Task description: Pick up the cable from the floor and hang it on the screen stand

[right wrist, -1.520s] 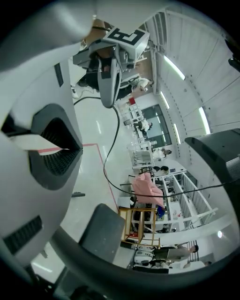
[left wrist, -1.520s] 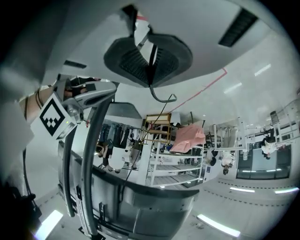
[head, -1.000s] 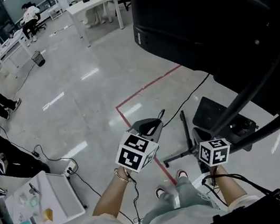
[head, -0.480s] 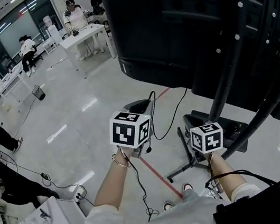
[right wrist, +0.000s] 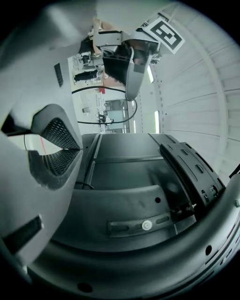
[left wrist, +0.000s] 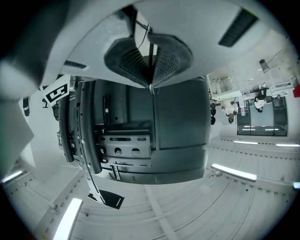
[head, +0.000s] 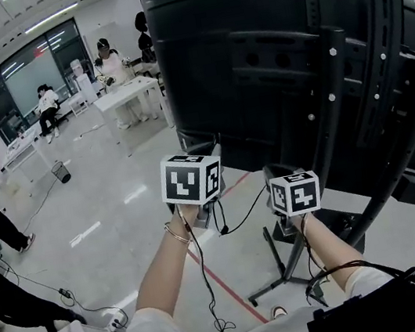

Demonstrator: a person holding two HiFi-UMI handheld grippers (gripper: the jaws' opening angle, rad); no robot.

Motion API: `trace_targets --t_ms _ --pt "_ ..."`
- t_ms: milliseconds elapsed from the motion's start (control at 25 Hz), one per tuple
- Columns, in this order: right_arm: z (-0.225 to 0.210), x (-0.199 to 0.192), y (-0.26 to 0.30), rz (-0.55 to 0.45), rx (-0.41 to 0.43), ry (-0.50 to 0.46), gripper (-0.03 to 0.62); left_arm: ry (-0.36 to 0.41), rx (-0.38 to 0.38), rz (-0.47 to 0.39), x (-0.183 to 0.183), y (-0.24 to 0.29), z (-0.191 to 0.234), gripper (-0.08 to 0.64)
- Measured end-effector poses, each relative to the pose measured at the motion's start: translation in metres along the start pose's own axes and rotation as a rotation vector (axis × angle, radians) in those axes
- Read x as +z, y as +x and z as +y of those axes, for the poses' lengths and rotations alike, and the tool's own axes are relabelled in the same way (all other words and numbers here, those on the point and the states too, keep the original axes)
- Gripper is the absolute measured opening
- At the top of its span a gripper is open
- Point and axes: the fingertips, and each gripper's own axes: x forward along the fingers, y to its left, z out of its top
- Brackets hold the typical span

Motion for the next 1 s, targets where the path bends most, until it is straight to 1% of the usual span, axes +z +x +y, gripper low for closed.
trace_targets --t_ms 80,240,360,600,720,800,1000 --pt "-0.003 0.022 0.002 -0.017 -0.005 -0.002 0.017 0.016 0.015 -0.011 0.018 0.003 0.001 0.018" --pt "-0.006 0.054 0.004 -0.035 -0.006 -0.023 0.017 0.049 0.064 -0.041 0.059 0.006 0.012 0.018" --pt "-0.011 0.070 0.001 -0.043 -0.007 -0.033 0.017 0.046 0.056 -0.052 0.085 0.010 0.016 0.018" --pt "-0.014 0.099 -0.015 -0.088 -0.005 -0.023 0.017 0.096 0.068 -0.038 0.133 0.015 0.026 0.018" --pt "-0.013 0.107 -0.014 -0.108 0.013 -0.009 0.017 0.132 0.068 -0.032 0.164 0.021 0.032 0.018" --pt "-0.010 0.107 -0.014 -0.110 0.027 -0.004 0.017 0.139 0.062 -0.034 0.181 0.022 0.033 0.018" --pt "-0.010 0.109 -0.012 -0.114 0.042 0.000 0.017 0.202 0.078 -0.039 0.213 0.020 0.022 0.018"
